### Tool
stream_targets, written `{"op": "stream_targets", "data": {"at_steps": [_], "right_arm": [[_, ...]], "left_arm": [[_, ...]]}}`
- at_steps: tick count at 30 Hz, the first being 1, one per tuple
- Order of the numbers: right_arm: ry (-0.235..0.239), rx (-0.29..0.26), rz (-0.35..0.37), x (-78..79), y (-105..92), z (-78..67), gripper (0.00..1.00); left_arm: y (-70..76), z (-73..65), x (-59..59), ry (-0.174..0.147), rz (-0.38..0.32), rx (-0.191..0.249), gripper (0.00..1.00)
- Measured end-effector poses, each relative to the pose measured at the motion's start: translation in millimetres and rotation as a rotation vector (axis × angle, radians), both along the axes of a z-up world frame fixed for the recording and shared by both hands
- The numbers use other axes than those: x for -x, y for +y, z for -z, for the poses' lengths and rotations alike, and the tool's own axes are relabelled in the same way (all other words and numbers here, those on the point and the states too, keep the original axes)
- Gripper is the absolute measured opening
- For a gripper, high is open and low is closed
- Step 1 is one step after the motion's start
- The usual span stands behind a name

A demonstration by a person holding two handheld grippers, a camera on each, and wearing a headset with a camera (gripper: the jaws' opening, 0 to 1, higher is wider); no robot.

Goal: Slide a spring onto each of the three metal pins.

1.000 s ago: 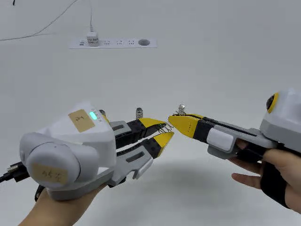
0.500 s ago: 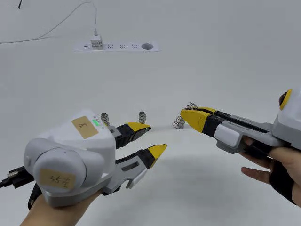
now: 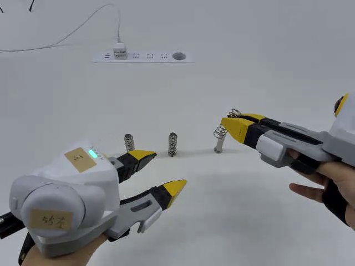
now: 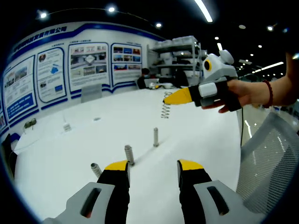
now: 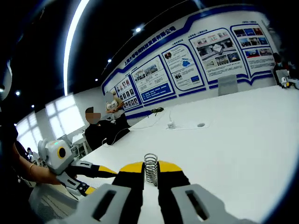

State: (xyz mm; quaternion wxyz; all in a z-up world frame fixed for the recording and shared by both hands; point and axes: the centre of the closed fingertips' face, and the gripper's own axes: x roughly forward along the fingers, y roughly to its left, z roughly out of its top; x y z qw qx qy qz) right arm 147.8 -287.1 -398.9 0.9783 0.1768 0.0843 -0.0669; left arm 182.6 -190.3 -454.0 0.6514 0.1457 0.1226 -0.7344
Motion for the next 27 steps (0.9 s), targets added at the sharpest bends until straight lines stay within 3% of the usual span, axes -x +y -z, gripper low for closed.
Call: {"op": "stream_targets", "data": {"at_steps": [8, 17, 21, 27], "right_arm": [[0.057, 0.103, 0.006, -7.4, -12.6, 6.0, 0.11], [0.106, 0.157, 0.023, -11.9, -23.8, 13.8, 0.11], [0.142, 0.190, 0.041, -11.6, -29.7, 21.4, 0.11], [0.165, 0.204, 0.075, -10.8, -38.2, 30.7, 0.11]], "left_arm": [[5.8, -1.9, -20.0, 0.002, -0.081, 0.012, 0.52], [10.3, 0.0, -32.1, 0.013, -0.134, 0.008, 0.62], [10.0, -2.7, -35.2, 0.042, -0.148, 0.028, 0.66], [11.5, -0.2, -40.1, 0.035, -0.168, 0.019, 0.70]]}}
